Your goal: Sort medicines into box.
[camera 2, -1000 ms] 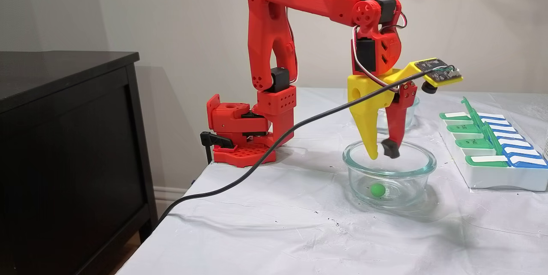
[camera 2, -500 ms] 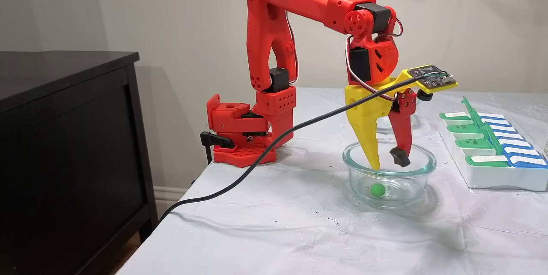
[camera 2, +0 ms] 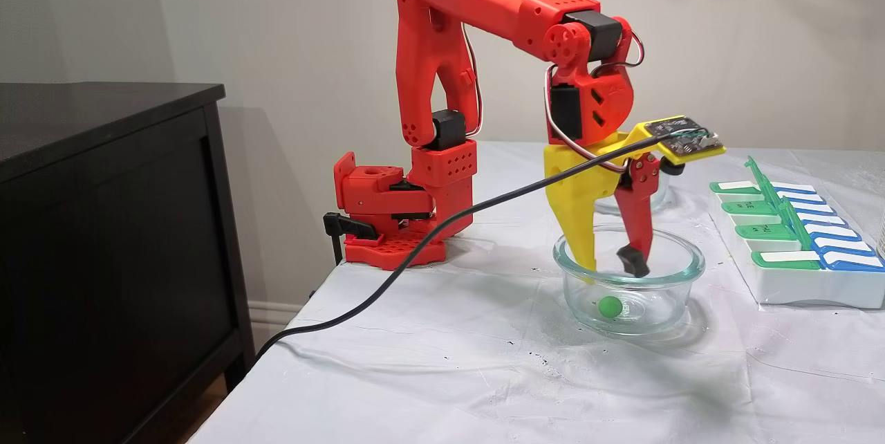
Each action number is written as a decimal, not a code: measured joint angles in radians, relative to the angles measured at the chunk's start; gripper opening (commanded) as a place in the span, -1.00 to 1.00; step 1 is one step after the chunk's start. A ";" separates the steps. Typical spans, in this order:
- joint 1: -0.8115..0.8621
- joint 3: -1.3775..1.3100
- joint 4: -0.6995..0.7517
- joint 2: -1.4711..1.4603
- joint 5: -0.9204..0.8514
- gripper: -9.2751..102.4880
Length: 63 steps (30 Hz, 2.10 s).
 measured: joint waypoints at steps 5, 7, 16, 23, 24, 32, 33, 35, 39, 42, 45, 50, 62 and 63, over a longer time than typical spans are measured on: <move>0.000 0.054 -0.058 0.002 -0.011 -0.40; 0.000 0.069 -0.077 0.002 -0.011 -0.40; 0.000 0.094 -0.149 0.002 0.000 -0.41; 0.000 0.114 -0.187 0.002 0.002 -0.43; 0.000 0.114 -0.192 0.002 0.002 -0.44; -0.002 0.114 -0.216 -0.020 0.002 -0.47; -0.002 0.114 -0.216 -0.025 0.002 -0.47; -0.005 0.114 -0.216 -0.031 0.002 -0.47; -0.005 0.114 -0.219 -0.041 0.002 -0.48; -0.005 0.123 -0.235 -0.041 0.002 -0.49; -0.005 0.147 -0.272 -0.041 0.006 -0.51; -0.005 0.161 -0.295 -0.041 0.012 -0.59; -0.005 0.161 -0.285 -0.041 0.012 -0.82; -0.005 0.166 -0.301 -0.041 0.012 -0.84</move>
